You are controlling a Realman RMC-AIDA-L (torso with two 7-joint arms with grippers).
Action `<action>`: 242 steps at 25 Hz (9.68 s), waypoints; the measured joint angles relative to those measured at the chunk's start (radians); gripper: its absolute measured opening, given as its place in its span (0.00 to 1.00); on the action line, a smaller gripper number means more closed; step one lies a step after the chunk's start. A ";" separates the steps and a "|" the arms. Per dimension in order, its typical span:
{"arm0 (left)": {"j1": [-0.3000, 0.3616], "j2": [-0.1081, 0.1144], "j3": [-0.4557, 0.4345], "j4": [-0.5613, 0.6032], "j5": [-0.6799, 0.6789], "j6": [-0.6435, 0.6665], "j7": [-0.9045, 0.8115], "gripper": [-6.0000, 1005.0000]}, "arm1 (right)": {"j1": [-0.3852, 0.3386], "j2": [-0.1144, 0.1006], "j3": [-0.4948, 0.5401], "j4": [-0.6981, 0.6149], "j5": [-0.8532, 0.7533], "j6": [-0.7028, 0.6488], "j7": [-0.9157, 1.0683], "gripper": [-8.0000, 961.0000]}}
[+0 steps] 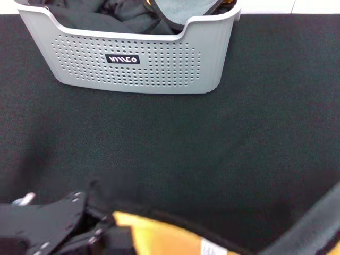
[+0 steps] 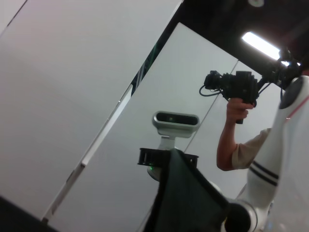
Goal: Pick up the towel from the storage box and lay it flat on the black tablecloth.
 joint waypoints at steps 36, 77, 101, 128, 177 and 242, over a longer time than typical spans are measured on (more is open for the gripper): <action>-0.371 -0.028 -0.126 -0.517 0.107 -0.638 0.255 0.02 | 0.420 0.009 -0.224 0.850 -0.114 0.692 -0.690 0.10; -0.249 -0.034 -0.194 -0.375 0.103 -0.883 0.307 0.02 | 0.538 0.009 -0.493 0.828 -0.072 1.067 -0.638 0.11; -0.221 -0.072 -0.196 -0.269 0.100 -1.038 0.399 0.02 | 0.617 0.009 -0.684 0.823 -0.050 1.300 -0.575 0.12; -0.148 -0.107 -0.261 -0.192 0.104 -1.070 0.523 0.02 | 0.553 0.009 -0.949 0.663 -0.020 1.629 -0.536 0.12; 0.000 -0.116 -0.309 0.046 0.219 -0.910 0.270 0.82 | 0.140 -0.017 -1.084 0.133 -0.171 1.840 -0.563 0.82; -0.182 -0.122 -0.309 -0.025 0.249 -0.044 0.240 0.88 | 0.215 -0.017 -0.147 0.451 -0.106 -0.050 -0.717 0.80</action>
